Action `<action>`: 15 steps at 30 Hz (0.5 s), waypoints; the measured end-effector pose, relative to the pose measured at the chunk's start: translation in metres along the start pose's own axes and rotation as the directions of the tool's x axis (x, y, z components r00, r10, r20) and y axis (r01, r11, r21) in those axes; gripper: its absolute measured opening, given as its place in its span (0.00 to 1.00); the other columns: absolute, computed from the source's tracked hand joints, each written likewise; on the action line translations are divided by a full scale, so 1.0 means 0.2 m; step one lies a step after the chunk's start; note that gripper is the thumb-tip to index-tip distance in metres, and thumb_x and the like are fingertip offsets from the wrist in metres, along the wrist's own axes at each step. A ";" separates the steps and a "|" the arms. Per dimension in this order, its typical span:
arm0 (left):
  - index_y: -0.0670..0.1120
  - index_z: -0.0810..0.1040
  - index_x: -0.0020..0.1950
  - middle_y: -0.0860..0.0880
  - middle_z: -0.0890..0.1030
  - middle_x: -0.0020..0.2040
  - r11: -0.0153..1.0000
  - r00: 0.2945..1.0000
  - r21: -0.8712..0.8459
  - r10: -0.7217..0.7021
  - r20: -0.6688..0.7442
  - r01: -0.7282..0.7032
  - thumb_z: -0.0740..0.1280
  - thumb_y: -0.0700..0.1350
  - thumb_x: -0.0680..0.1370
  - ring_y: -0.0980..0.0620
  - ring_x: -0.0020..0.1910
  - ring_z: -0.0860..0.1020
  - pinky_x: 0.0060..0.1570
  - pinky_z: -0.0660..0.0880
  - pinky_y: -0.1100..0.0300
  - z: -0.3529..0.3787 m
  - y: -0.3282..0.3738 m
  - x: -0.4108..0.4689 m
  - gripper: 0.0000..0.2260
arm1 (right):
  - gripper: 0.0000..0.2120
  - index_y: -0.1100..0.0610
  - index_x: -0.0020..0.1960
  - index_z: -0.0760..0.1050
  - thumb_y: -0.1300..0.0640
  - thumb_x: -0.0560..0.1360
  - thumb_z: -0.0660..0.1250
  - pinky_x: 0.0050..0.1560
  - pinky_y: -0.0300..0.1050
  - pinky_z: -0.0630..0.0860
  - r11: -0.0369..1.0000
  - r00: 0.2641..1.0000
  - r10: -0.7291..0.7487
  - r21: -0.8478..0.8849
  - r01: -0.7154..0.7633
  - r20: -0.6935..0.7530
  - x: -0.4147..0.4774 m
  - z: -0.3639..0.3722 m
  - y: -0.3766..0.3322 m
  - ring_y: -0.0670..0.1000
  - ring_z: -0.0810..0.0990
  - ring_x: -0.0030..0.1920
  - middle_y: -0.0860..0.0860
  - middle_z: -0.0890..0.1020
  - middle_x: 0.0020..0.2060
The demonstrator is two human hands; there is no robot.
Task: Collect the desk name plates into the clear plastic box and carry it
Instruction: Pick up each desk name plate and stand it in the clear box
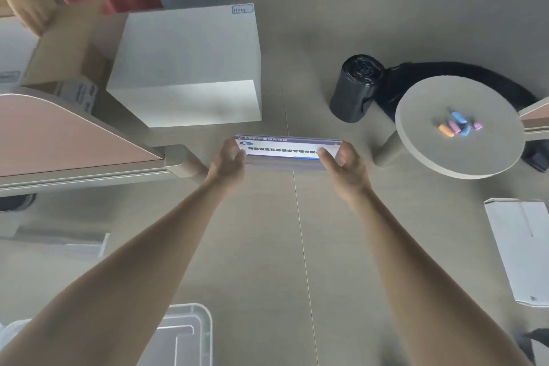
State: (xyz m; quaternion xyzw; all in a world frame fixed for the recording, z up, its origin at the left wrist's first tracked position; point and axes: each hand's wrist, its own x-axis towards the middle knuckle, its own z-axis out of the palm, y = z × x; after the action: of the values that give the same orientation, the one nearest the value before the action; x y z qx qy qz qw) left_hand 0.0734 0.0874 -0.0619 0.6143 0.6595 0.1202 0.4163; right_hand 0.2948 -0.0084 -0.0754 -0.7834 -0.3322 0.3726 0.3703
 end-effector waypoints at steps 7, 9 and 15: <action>0.45 0.68 0.47 0.48 0.77 0.41 0.994 0.995 -0.061 0.089 -0.037 -0.091 0.57 0.53 0.82 0.47 0.40 0.73 0.42 0.68 0.53 0.07 -0.09 0.04 0.12 | 0.20 0.52 0.36 0.60 0.44 0.78 0.64 0.30 0.44 0.62 0.998 0.999 -0.040 -0.058 0.039 -0.021 0.06 0.04 0.04 0.49 0.63 0.31 0.48 0.65 0.32; 0.48 0.70 0.44 0.46 0.76 0.39 0.987 0.990 -0.085 0.131 -0.049 -0.135 0.59 0.54 0.81 0.50 0.37 0.72 0.40 0.67 0.55 0.05 -0.11 0.04 0.12 | 0.18 0.50 0.35 0.62 0.45 0.78 0.65 0.29 0.41 0.62 0.998 0.998 -0.054 -0.019 0.054 -0.031 0.05 0.03 0.03 0.48 0.63 0.30 0.47 0.64 0.31; 0.52 0.74 0.49 0.59 0.74 0.35 0.961 0.962 -0.101 0.243 -0.124 -0.256 0.58 0.50 0.83 0.63 0.33 0.71 0.37 0.66 0.62 -0.01 -0.08 -0.09 0.07 | 0.10 0.53 0.51 0.79 0.47 0.78 0.67 0.46 0.40 0.77 0.972 0.996 -0.086 0.223 0.077 0.030 -0.05 0.00 -0.01 0.47 0.82 0.47 0.49 0.85 0.47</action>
State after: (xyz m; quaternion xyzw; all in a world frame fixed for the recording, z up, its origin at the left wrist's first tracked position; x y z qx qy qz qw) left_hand 0.0588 0.0685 -0.0650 0.6598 0.5905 0.2436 0.3958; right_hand 0.2895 -0.0146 -0.0695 -0.7153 -0.3277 0.4070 0.4640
